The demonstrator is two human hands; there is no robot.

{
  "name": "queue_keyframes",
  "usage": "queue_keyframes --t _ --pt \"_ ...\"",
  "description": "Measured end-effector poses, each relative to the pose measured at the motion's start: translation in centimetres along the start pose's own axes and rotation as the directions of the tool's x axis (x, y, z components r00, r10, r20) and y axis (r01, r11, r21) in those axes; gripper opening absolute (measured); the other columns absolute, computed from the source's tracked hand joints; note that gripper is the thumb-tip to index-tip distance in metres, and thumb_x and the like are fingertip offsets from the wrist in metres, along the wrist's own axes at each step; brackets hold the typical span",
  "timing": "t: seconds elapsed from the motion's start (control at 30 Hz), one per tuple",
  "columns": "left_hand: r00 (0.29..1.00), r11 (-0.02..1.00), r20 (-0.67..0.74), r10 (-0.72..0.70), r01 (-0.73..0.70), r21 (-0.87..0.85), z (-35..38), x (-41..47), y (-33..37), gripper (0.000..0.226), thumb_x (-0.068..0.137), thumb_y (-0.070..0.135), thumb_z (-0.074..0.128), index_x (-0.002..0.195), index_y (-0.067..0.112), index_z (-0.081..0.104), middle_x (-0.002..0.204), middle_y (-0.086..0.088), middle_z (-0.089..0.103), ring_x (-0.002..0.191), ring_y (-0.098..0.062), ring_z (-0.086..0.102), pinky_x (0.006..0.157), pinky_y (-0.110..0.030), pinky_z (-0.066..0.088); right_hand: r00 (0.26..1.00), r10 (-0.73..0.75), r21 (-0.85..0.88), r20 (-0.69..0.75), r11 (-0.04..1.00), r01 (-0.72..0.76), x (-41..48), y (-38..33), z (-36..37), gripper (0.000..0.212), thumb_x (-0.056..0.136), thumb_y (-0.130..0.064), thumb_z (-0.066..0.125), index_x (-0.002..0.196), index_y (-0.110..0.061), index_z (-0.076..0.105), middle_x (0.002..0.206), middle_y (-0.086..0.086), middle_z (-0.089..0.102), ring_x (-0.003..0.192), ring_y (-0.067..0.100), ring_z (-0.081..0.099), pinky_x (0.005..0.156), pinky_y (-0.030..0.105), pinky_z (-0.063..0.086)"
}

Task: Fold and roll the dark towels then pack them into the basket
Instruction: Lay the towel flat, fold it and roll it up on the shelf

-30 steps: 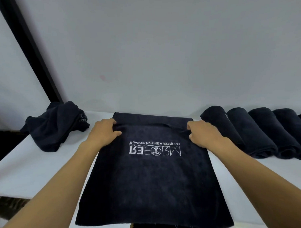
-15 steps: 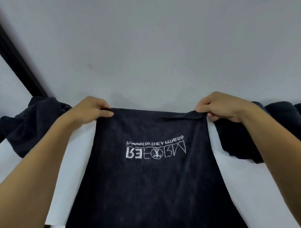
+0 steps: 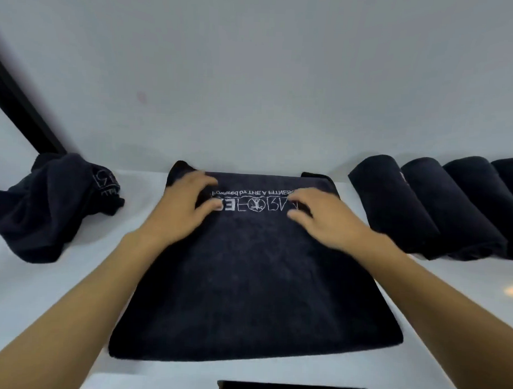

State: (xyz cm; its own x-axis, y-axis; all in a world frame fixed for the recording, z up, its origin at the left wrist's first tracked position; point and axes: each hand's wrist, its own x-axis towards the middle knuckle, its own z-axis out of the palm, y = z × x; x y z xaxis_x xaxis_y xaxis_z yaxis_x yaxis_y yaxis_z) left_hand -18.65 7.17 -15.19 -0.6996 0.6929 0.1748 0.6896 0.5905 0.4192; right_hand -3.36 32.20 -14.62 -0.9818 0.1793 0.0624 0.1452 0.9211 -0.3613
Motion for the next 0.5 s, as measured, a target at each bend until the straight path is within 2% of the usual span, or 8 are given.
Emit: queue_keyframes --t 0.07,0.17,0.23,0.3,0.37,0.4,0.47,0.5 --pt "0.994 0.996 0.102 0.046 -0.053 0.071 0.9 -3.7 0.9 0.080 0.083 0.070 0.024 0.143 0.023 0.045 0.154 -0.004 0.037 0.146 -0.020 0.025 0.120 -0.036 0.014 0.998 -0.034 -0.056 0.053 0.998 0.037 -2.8 -0.1 1.2 0.051 0.101 -0.044 0.038 0.147 -0.020 0.040 0.157 -0.002 0.031 0.146 0.017 0.023 0.120 0.034 0.013" --pt "0.987 0.985 0.135 0.090 -0.109 0.137 0.6 -9.3 1.3 0.083 0.082 0.080 0.012 0.150 0.035 0.029 0.161 0.008 0.012 0.150 -0.012 0.004 0.120 -0.028 -0.004 0.995 -0.095 -0.065 0.022 0.993 0.096 -7.6 -0.4 1.2 0.076 0.090 -0.072 0.016 0.147 -0.027 0.039 0.158 -0.007 0.028 0.148 0.009 0.016 0.120 0.027 0.004" --pt "0.970 0.978 0.186 0.155 -0.177 0.110 -0.1 -13.1 1.8 0.085 0.079 0.088 0.021 0.150 0.041 0.024 0.161 0.014 0.005 0.150 -0.009 -0.003 0.121 -0.031 -0.005 0.984 -0.167 -0.024 0.065 0.985 0.168 -11.2 -0.7 0.6 0.077 0.087 -0.078 0.019 0.145 -0.032 0.042 0.157 -0.014 0.027 0.147 0.001 0.014 0.120 0.026 0.003" --pt "0.952 0.971 0.221 0.210 -0.229 0.066 -0.9 -16.4 1.9 0.090 0.071 0.091 0.039 0.147 0.043 0.028 0.160 0.018 0.009 0.149 -0.006 -0.003 0.121 -0.032 -0.002 0.972 -0.202 0.046 0.117 0.979 0.198 -14.5 -0.8 -0.1 0.075 0.083 -0.080 0.036 0.143 -0.035 0.044 0.155 -0.020 0.026 0.145 -0.005 0.012 0.121 0.026 0.003" --pt "0.949 0.961 0.191 0.252 -0.269 0.067 -1.4 -19.0 1.5 0.088 0.070 0.089 0.048 0.143 0.041 0.041 0.157 0.018 0.022 0.148 -0.006 0.010 0.119 -0.028 0.008 0.964 -0.241 -0.014 0.111 0.970 0.244 -17.2 -0.8 -0.5 0.072 0.081 -0.078 0.047 0.139 -0.035 0.050 0.153 -0.020 0.032 0.143 -0.004 0.020 0.120 0.026 0.011" --pt "0.951 0.955 0.148 0.272 -0.285 0.077 -1.7 -19.9 1.4 0.079 0.074 0.085 0.047 0.138 0.039 0.051 0.153 0.017 0.033 0.145 -0.006 0.022 0.117 -0.026 0.015 0.959 -0.272 -0.072 0.074 0.958 0.277 -18.1 -0.8 -0.7 0.064 0.083 -0.072 0.052 0.133 -0.033 0.056 0.147 -0.017 0.042 0.139 0.000 0.033 0.117 0.028 0.023" --pt "0.951 0.946 0.042 0.306 -0.309 0.101 -2.5 -21.1 1.3 0.059 0.088 0.072 0.039 0.119 0.031 0.068 0.136 0.013 0.056 0.130 -0.007 0.047 0.108 -0.024 0.034 0.937 -0.349 -0.200 -0.018 0.919 0.339 -19.1 -1.3 -0.9 0.037 0.081 -0.043 0.074 0.113 -0.026 0.070 0.121 -0.008 0.066 0.110 0.009 0.060 0.091 0.032 0.052" --pt "0.945 0.939 0.004 0.326 -0.324 0.119 -2.9 -21.5 1.4 0.057 0.094 0.065 0.034 0.109 0.026 0.074 0.126 0.011 0.064 0.119 -0.008 0.057 0.100 -0.023 0.044 0.931 -0.363 -0.258 -0.026 0.902 0.345 -19.6 -1.7 -1.0 0.035 0.070 -0.025 0.086 0.103 -0.022 0.075 0.105 -0.005 0.071 0.093 0.012 0.066 0.074 0.030 0.057"
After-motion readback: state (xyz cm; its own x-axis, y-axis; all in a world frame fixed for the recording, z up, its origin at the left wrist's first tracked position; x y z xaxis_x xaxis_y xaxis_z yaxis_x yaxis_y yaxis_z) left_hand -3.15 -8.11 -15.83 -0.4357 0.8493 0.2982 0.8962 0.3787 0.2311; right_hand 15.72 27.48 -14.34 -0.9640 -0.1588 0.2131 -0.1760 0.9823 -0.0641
